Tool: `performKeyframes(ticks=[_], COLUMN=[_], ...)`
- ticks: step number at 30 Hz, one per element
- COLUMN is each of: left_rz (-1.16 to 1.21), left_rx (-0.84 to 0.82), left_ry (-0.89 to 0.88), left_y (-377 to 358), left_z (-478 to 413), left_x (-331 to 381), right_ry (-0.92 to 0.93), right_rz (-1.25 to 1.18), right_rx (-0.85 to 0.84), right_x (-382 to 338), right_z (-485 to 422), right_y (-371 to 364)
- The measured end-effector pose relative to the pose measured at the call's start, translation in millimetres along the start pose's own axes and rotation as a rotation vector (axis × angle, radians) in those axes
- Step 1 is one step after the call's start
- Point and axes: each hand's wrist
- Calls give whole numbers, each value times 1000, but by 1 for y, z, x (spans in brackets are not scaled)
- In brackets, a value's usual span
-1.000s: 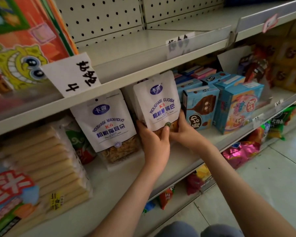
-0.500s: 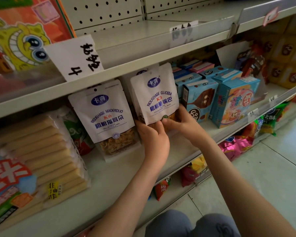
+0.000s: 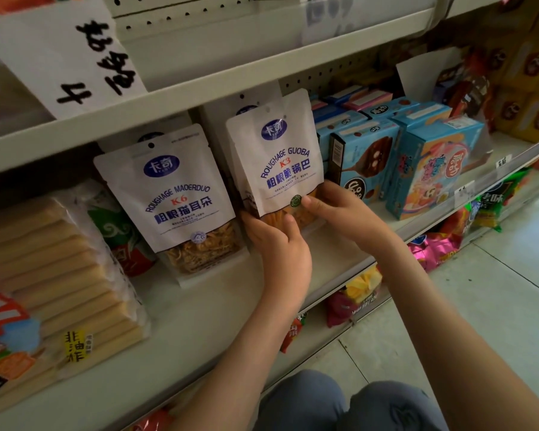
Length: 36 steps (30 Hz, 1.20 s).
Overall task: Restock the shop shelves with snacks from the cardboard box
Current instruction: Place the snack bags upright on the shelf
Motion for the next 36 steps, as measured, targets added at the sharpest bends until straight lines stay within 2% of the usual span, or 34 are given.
performKeyframes(ticks=[5,8,11,13,15,18,24,27,36], left_rz=[-178,-220,-151,-44,23,59,120,138,123], left_rx=[55,31,-3,-117,-247,-350,-331,-347,-296], left_ry=[-113,-225,-365,-330,-216,-54,55,65,36], left_y=[3,3,-6,-16,-28,-47,-61,-66,-74], left_z=[22,50,62,59,49,30,9,9,16], left_x=[2,5,8,19,30,36,43,42,39], right_ry=[41,79,133,151,119,13,-183,-196,-149], right_rz=[297,320,291,253,254,255,125,38,22], right_rx=[113,342,610,725,777,767,551,534,496], right_x=[-7,-10,-12,-15,-19,-19,-11,-6,6], right_z=[13,21,25,26,27,28,24,15,12], right_y=[1,1,3,7,10,13,11,9,7])
Point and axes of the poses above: each hand's wrist, its own z-axis away from the middle knuckle, its own y-axis out of the back of the hand, x = y × z
